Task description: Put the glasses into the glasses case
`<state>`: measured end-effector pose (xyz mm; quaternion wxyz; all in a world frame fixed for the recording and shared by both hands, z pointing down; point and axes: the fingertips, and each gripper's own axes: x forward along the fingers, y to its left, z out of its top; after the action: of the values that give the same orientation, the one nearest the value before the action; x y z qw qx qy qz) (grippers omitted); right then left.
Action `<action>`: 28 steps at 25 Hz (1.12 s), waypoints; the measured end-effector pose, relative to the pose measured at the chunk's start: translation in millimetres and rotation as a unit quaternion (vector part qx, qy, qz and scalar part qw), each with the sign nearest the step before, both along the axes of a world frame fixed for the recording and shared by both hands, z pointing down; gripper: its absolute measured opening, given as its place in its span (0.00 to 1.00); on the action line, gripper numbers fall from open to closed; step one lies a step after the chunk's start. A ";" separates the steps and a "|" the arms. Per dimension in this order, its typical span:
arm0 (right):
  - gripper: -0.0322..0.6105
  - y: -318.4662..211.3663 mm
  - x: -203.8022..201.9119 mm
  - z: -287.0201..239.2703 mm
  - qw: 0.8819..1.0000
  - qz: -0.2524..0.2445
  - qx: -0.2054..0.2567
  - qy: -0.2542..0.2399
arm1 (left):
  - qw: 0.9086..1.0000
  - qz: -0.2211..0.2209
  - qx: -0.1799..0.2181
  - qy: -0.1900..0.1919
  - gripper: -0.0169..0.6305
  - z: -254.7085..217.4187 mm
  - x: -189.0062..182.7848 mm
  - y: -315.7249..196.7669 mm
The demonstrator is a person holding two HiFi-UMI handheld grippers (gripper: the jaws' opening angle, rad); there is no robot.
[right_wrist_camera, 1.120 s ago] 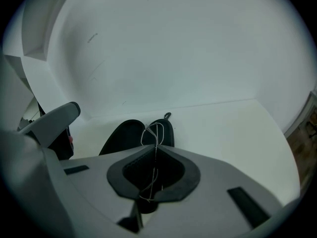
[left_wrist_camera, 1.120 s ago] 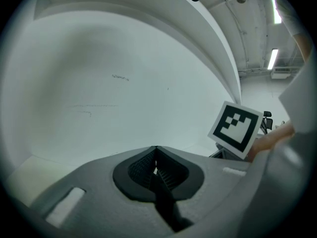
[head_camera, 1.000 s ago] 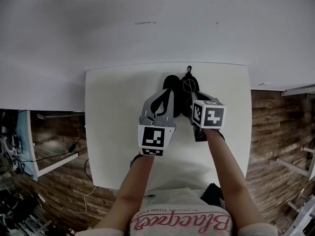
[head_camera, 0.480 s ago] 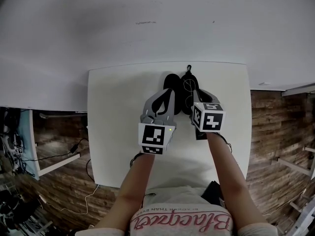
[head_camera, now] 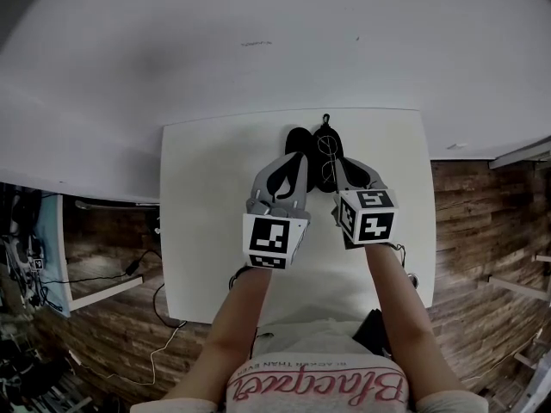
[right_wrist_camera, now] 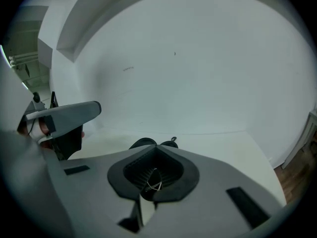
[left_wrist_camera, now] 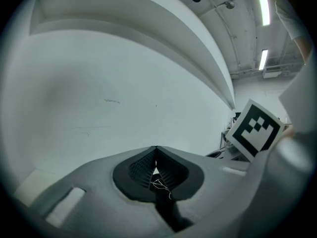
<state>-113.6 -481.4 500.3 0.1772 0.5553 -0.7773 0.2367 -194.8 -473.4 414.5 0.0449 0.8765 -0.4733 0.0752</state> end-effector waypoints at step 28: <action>0.06 122.1 -17.0 -172.4 0.974 -0.063 0.216 0.023 | 0.994 0.012 0.109 0.012 0.04 -99.0 -1.5 102.8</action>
<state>-130.6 -359.3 327.8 0.0851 0.5357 -0.8392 0.0388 -196.2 -370.5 315.5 -0.0465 0.8827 -0.4675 0.0129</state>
